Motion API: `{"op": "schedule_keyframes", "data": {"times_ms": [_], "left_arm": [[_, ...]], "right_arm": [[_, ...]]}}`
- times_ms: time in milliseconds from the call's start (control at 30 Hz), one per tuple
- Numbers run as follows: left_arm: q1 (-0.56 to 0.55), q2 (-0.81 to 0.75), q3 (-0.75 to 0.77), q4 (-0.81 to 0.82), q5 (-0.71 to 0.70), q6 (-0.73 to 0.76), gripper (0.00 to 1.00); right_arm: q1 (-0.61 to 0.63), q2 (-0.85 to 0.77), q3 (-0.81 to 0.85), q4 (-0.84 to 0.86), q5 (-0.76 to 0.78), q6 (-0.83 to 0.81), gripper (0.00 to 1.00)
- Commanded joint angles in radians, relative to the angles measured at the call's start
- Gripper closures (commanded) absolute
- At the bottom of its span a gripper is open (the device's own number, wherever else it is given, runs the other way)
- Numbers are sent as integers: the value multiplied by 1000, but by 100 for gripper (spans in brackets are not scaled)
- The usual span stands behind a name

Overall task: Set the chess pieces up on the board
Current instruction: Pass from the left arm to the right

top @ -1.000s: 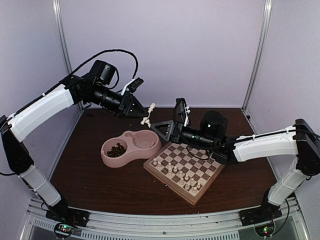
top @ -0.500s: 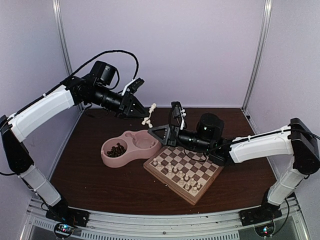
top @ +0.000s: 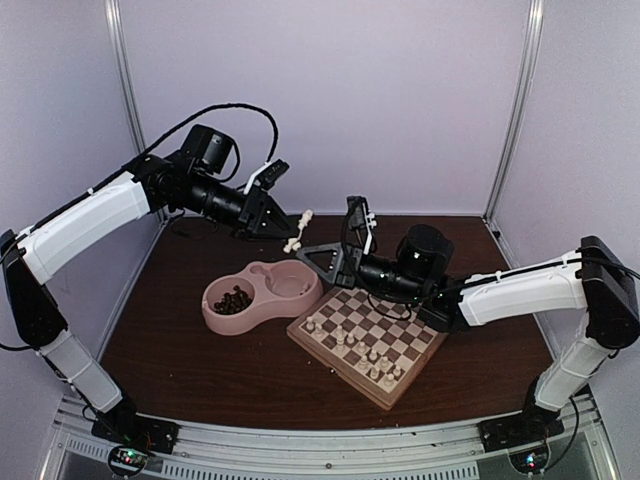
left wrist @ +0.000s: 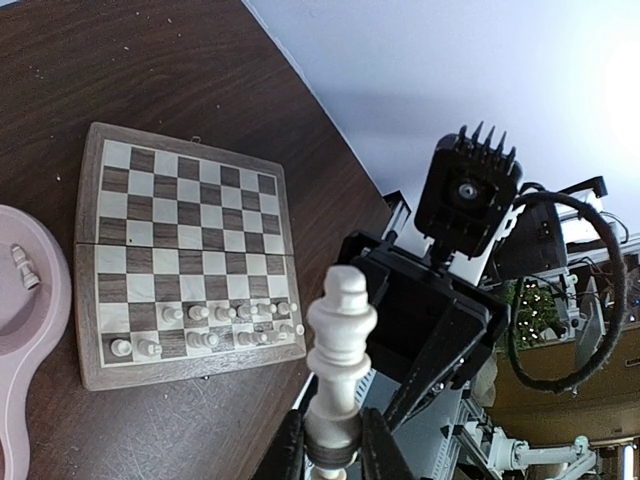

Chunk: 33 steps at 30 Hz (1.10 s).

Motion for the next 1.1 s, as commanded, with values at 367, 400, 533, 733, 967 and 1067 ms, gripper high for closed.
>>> {"op": "schedule_keyframes", "data": {"times_ms": [367, 400, 533, 733, 967, 1067], "left_arm": [[6, -30, -16, 48, 5, -5, 83], [6, -32, -16, 49, 0, -6, 83], [6, -42, -25, 46, -40, 5, 83], [6, -52, -28, 15, -136, 39, 83], [6, -47, -51, -59, -333, 111, 83], [6, -21, -63, -69, -382, 124, 83]], "right_arm": [[6, -24, 2, 19, -6, 0, 92], [6, -28, 1, 6, -2, -3, 95], [6, -56, -9, -57, 12, -19, 98], [6, -142, -33, -285, 55, -74, 98], [4, -216, 197, -1199, 207, -299, 100], [-1, -239, 253, -1482, 304, -353, 98]]}}
